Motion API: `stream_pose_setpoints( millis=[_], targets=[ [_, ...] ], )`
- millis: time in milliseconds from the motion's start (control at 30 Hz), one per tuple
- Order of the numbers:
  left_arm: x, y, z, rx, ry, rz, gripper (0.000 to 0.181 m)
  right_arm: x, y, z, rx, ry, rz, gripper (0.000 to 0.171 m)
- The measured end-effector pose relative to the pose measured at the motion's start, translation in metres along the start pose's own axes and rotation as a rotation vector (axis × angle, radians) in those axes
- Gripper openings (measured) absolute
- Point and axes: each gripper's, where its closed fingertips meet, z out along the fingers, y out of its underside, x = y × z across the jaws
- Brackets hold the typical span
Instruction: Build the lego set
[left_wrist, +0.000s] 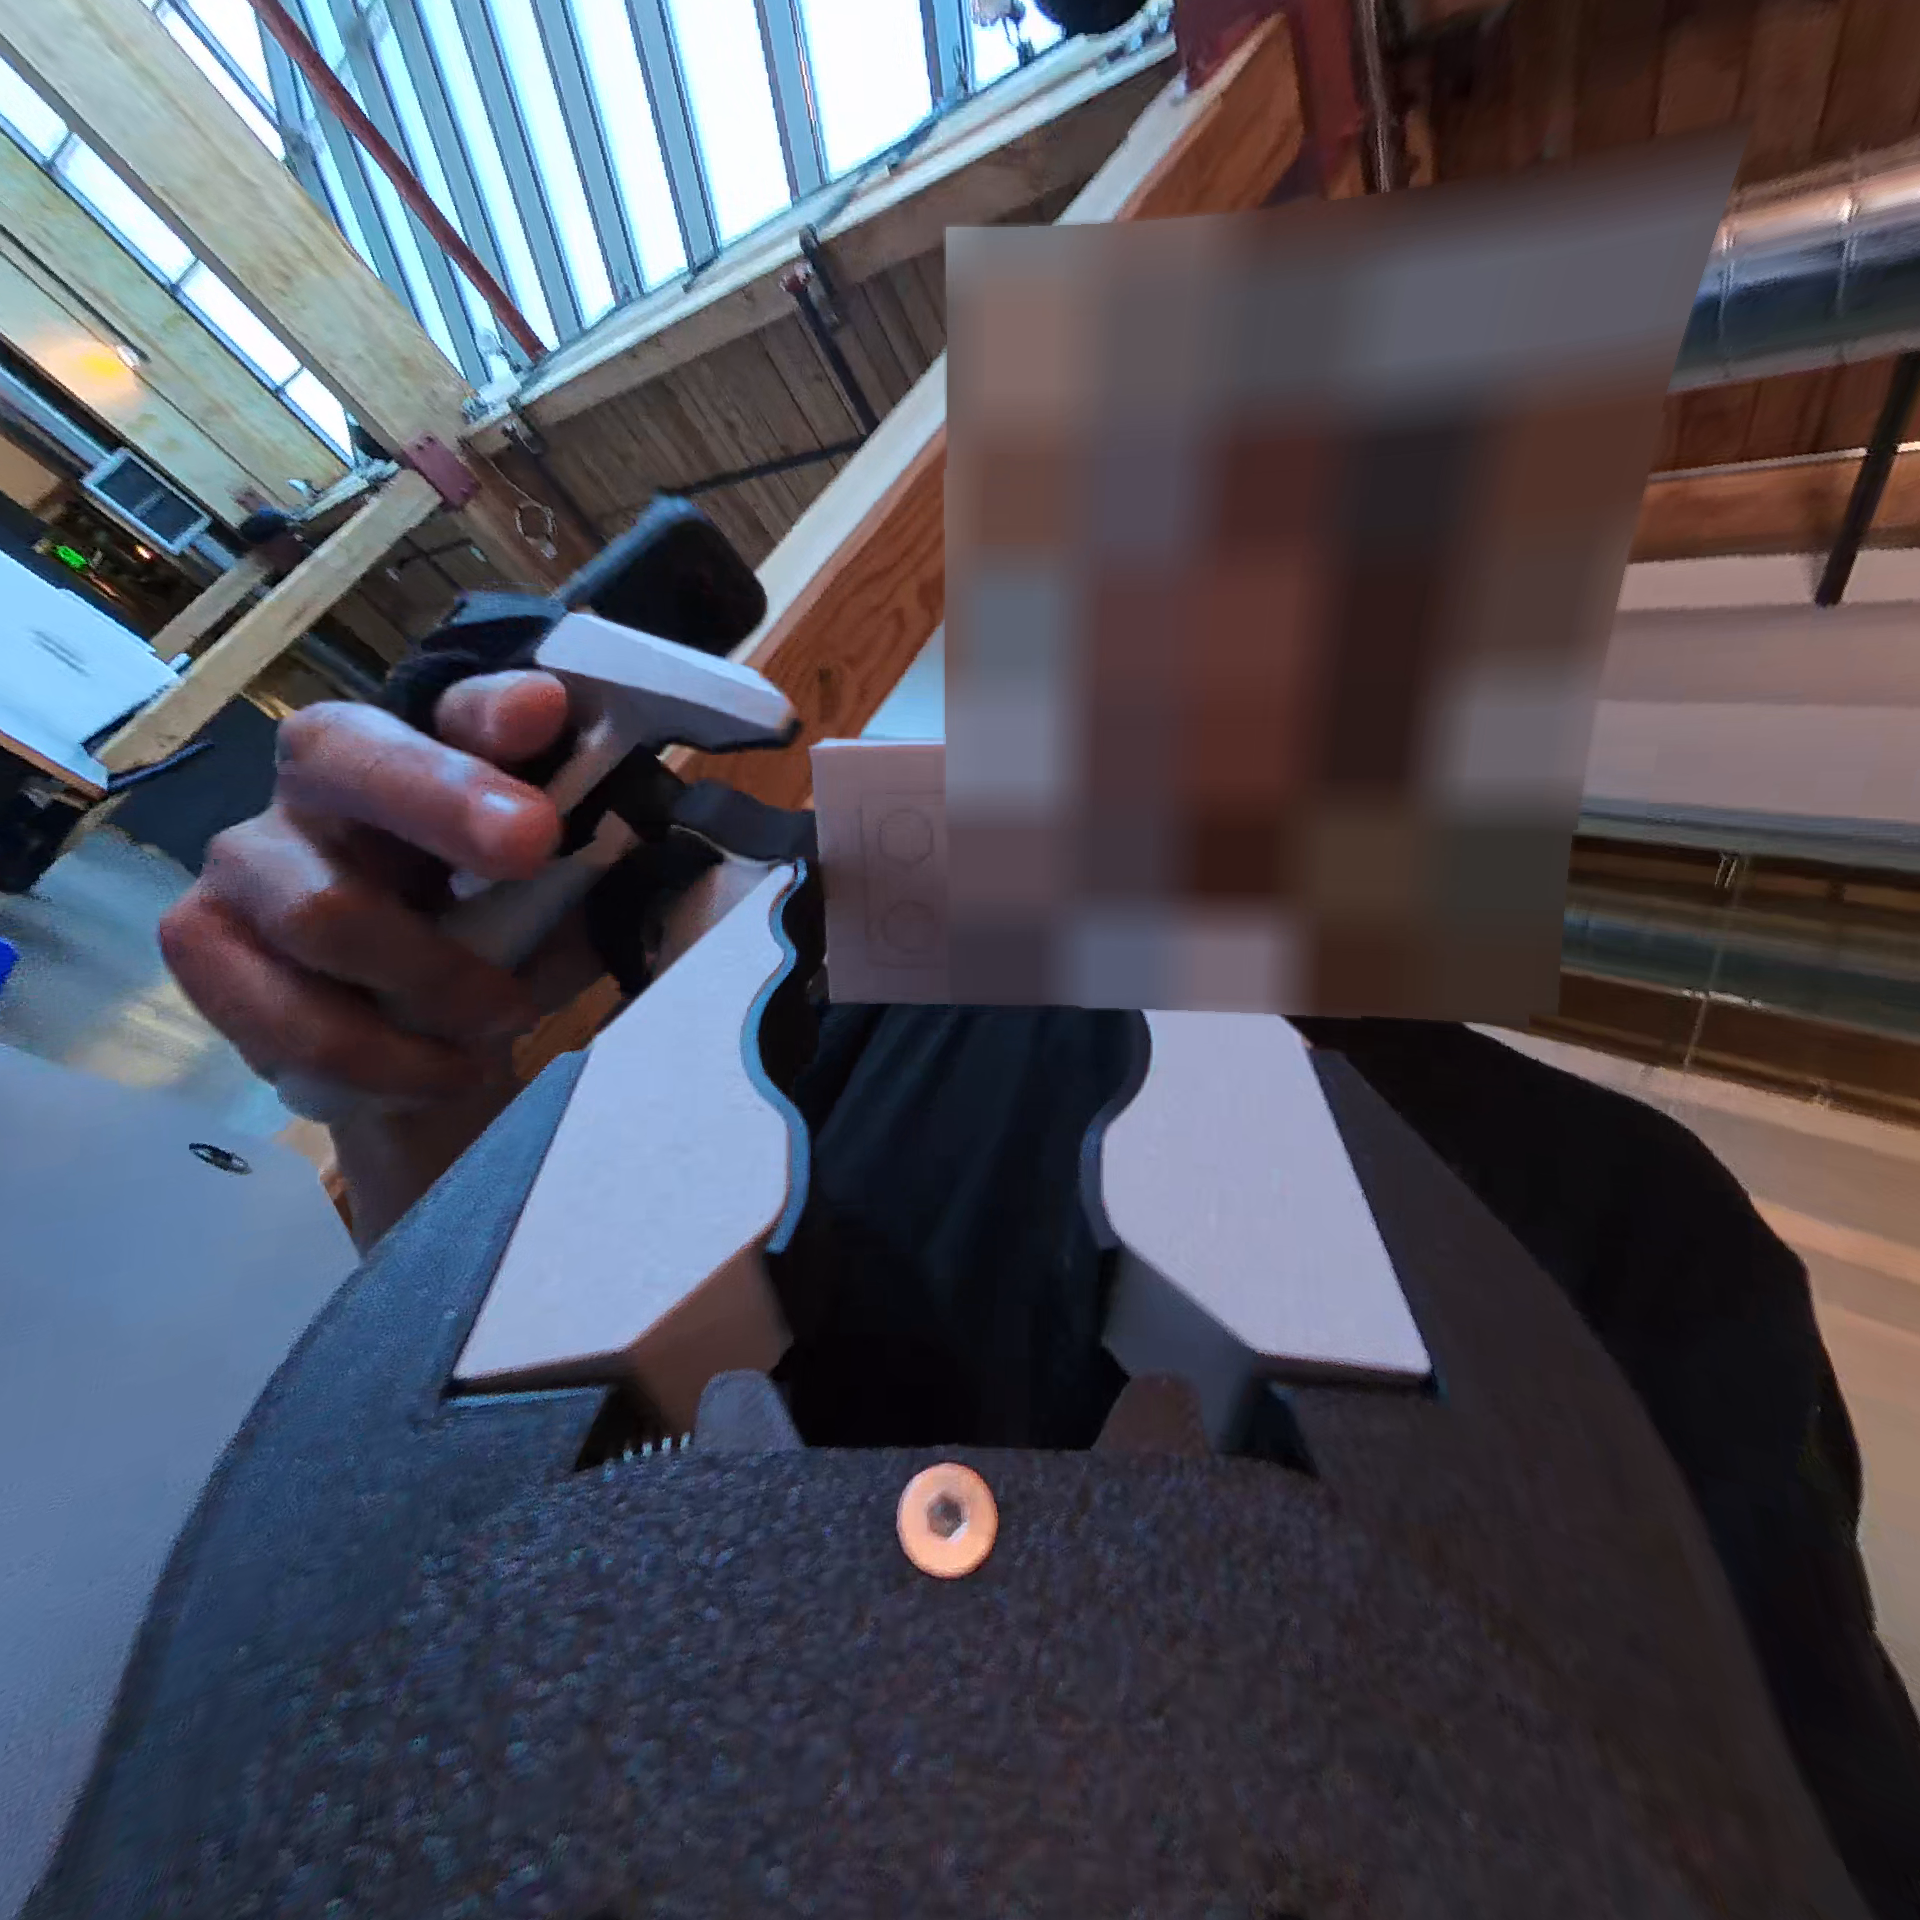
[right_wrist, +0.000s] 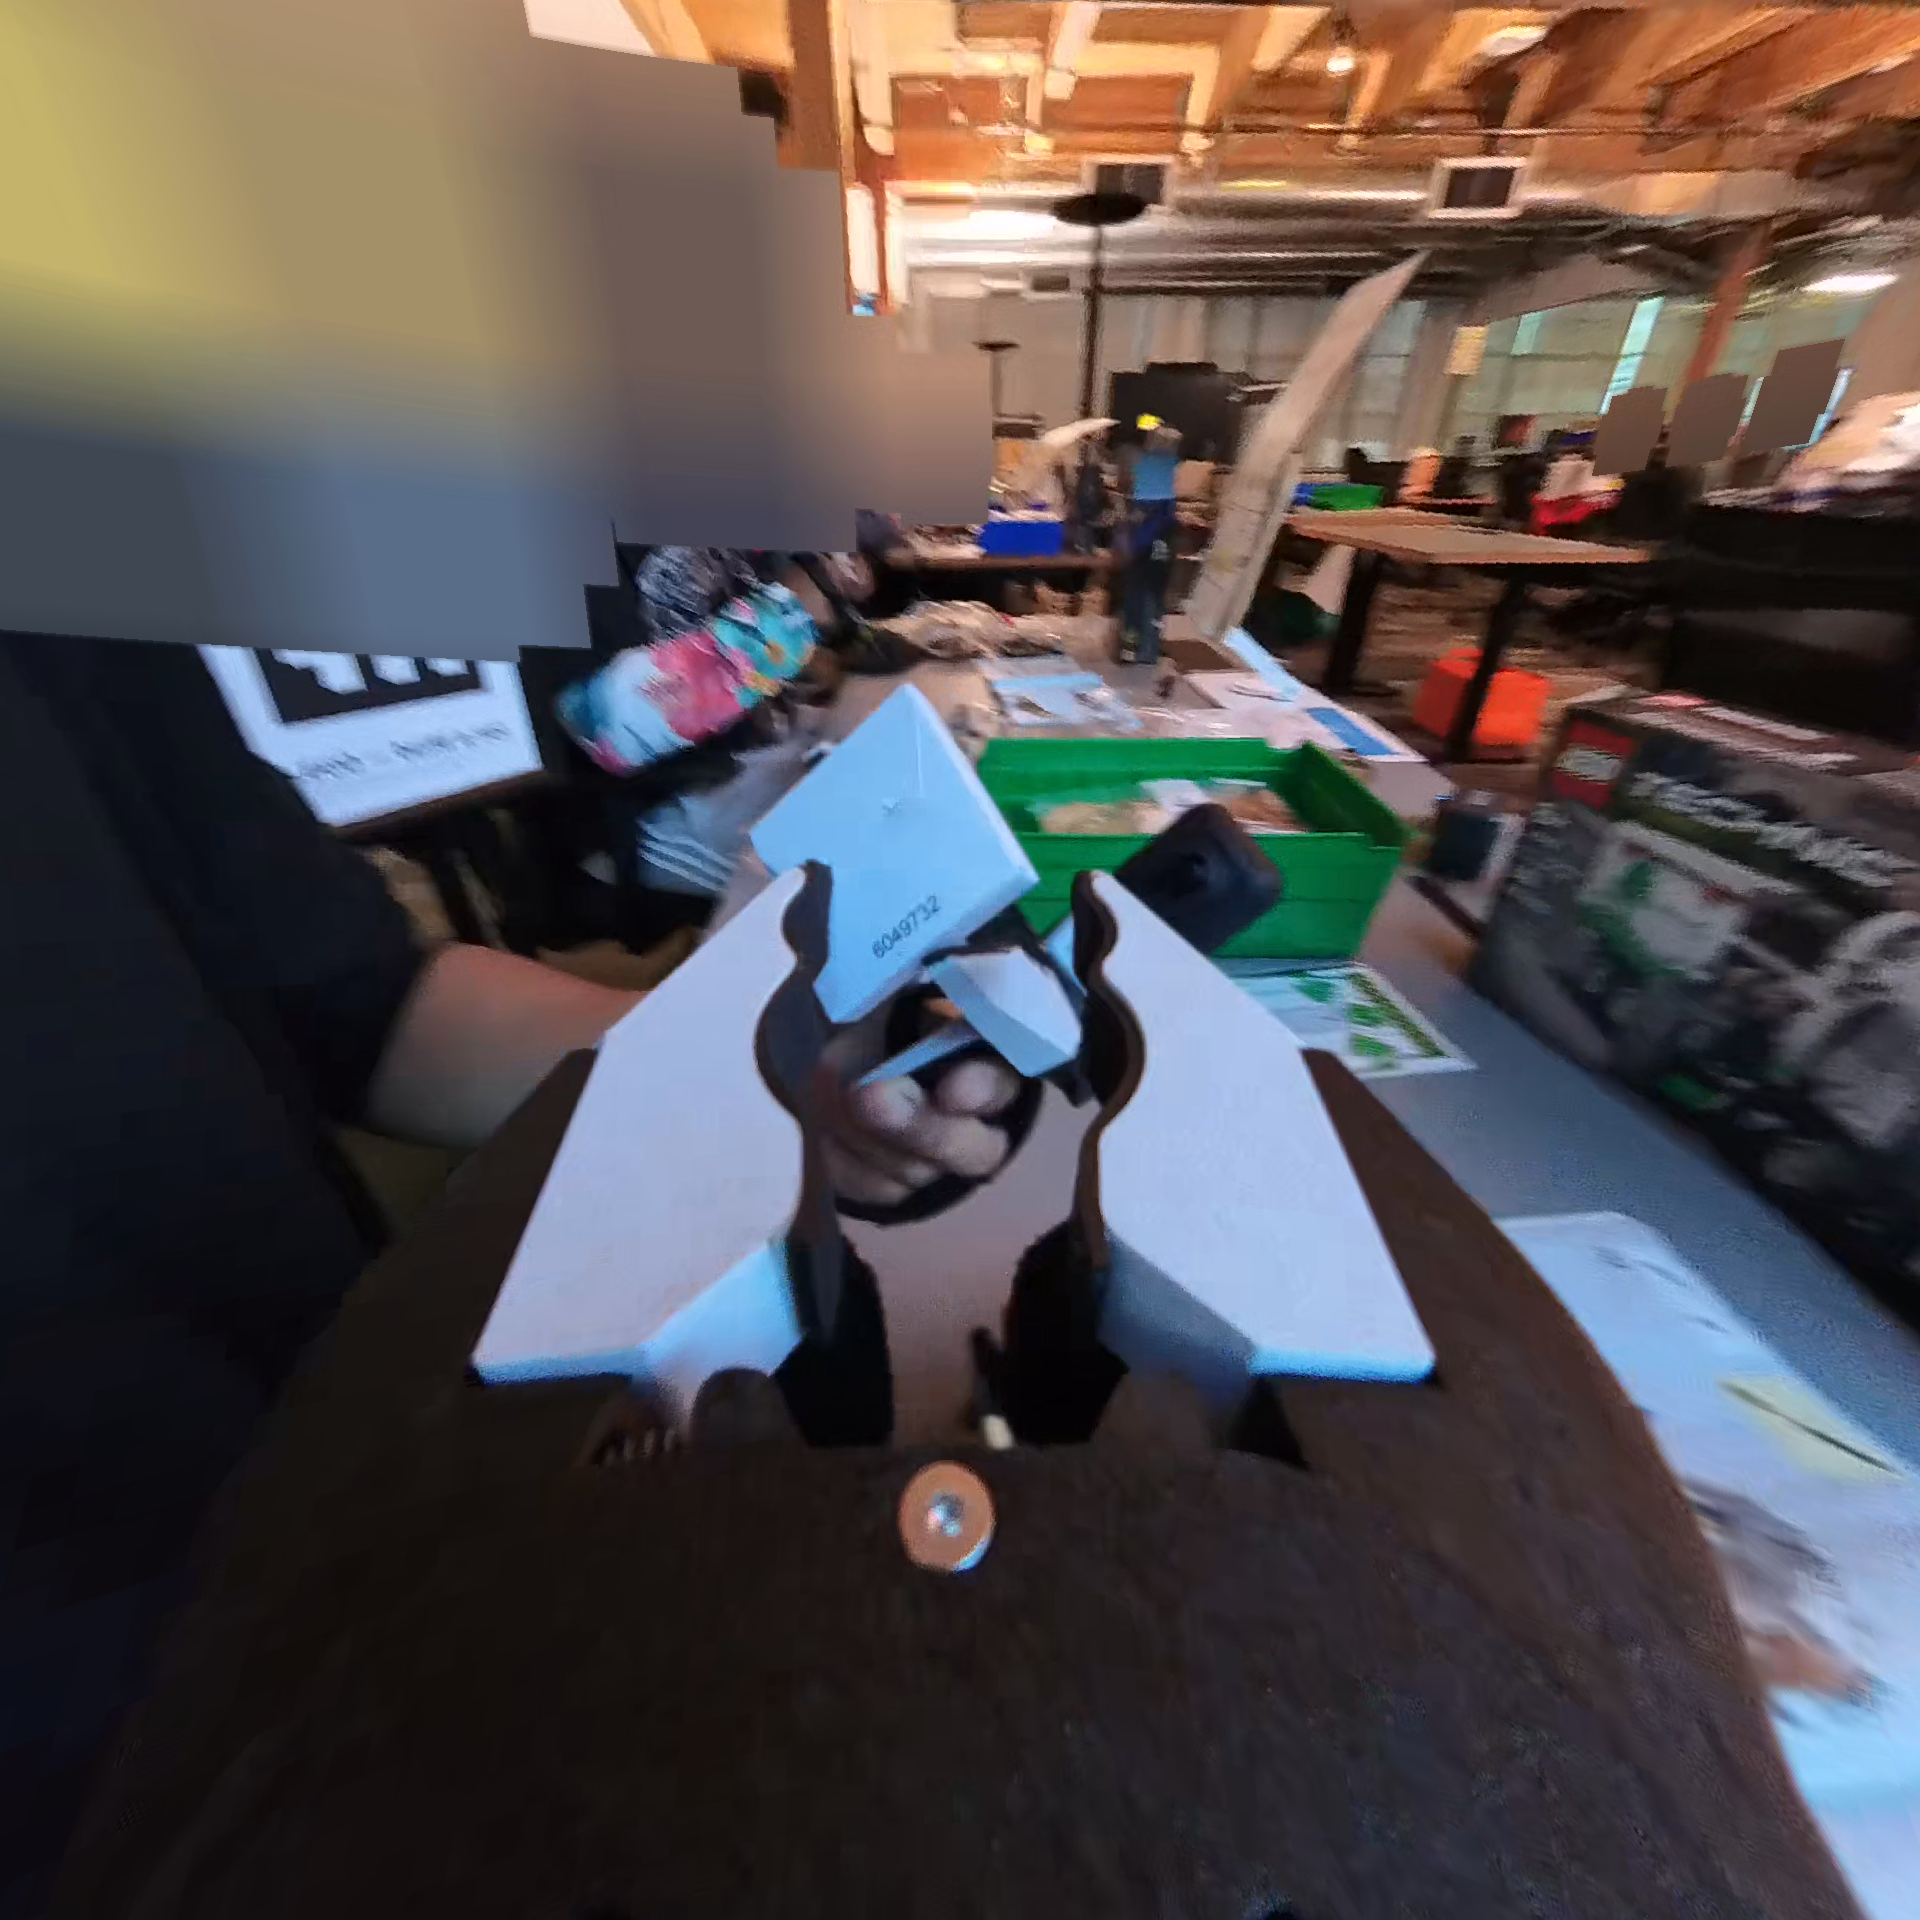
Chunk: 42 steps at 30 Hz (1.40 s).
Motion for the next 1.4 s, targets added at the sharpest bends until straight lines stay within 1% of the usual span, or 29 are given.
stream_pose_setpoints(
  millis=[33,133,167,233,267,367,467,500,533,567,633,667,700,767,833,900,933,1000,1100,1167,1233,1267,1333,1367,1400],
  targets=[
    [-0.001,0.004,0.002,-0.019,0.000,-0.001,0.046,-0.005,0.000,0.001,0.016,-0.048,0.036,0.040],
    [-0.004,0.006,0.004,-0.028,-0.017,-0.001,0.047,-0.002,0.001,0.000,0.053,-0.070,0.110,0.029],
    [-0.008,0.004,0.002,-0.022,-0.060,0.008,0.047,0.003,0.003,-0.003,0.048,-0.062,0.133,0.024],
    [-0.019,-0.004,-0.011,0.011,-0.194,0.055,0.047,0.015,0.013,-0.007,0.005,-0.028,0.176,0.016],
    [-0.023,-0.008,-0.019,0.015,-0.266,0.086,0.041,0.021,0.021,-0.009,-0.029,-0.002,0.190,0.007],
    [-0.042,-0.002,-0.041,-0.080,-0.528,0.200,0.040,0.034,0.044,-0.008,-0.114,0.060,0.245,0.007],
    [-0.059,0.001,-0.062,-0.182,-0.770,0.320,0.039,0.035,0.066,-0.007,-0.188,0.027,0.357,0.008],
    [-0.062,0.000,-0.067,-0.205,-0.829,0.356,0.034,0.036,0.073,-0.007,-0.216,0.016,0.399,0.008],
    [-0.064,0.000,-0.071,-0.230,-0.874,0.381,0.017,0.037,0.080,-0.008,-0.243,0.005,0.427,0.008],
    [-0.066,0.003,-0.075,-0.266,-0.910,0.394,0.008,0.036,0.083,-0.008,-0.249,-0.022,0.448,0.008],
    [-0.071,0.005,-0.080,-0.293,-0.961,0.396,0.007,0.040,0.088,-0.008,-0.252,-0.008,0.460,0.008],
    [-0.073,0.003,-0.083,-0.278,-0.984,0.379,0.007,0.045,0.090,-0.007,-0.257,0.031,0.420,0.010],
    [-0.075,0.001,-0.085,-0.248,-0.997,0.348,0.007,0.050,0.091,-0.007,-0.256,0.090,0.337,0.013],
    [-0.078,-0.004,-0.092,-0.165,-1.036,0.280,0.007,0.060,0.090,-0.010,-0.269,0.247,0.075,0.023],
    [-0.081,-0.005,-0.098,-0.114,-1.063,0.240,0.007,0.057,0.082,-0.012,-0.272,0.356,-0.152,0.024],
    [-0.085,-0.003,-0.103,-0.089,-1.090,0.216,0.007,0.041,0.077,-0.007,-0.283,0.356,-0.304,0.023],
    [-0.086,-0.001,-0.103,-0.093,-1.088,0.211,0.007,0.038,0.081,-0.004,-0.323,0.356,-0.360,0.024],
    [-0.088,0.003,-0.100,-0.108,-1.078,0.207,0.007,0.041,0.097,-0.001,-0.418,0.366,-0.451,0.029],
    [-0.086,0.007,-0.093,-0.114,-1.056,0.192,0.007,0.049,0.104,0.000,-0.457,0.405,-0.539,0.029],
    [-0.085,0.006,-0.092,-0.110,-1.053,0.194,0.007,0.050,0.102,0.000,-0.447,0.411,-0.518,0.030],
    [-0.080,0.003,-0.090,-0.083,-1.024,0.202,0.007,0.053,0.096,-0.002,-0.391,0.422,-0.427,0.032],
    [-0.079,0.001,-0.091,-0.067,-1.016,0.217,0.007,0.055,0.094,-0.004,-0.355,0.424,-0.354,0.033],
    [-0.075,-0.003,-0.089,-0.037,-0.998,0.250,0.007,0.061,0.095,-0.006,-0.303,0.417,-0.166,0.044],
    [-0.074,-0.004,-0.088,-0.019,-0.994,0.268,0.007,0.061,0.096,-0.004,-0.277,0.393,-0.060,0.048],
    [-0.073,-0.005,-0.085,-0.011,-0.978,0.281,0.007,0.057,0.096,-0.001,-0.243,0.352,0.034,0.048]
  ],
)
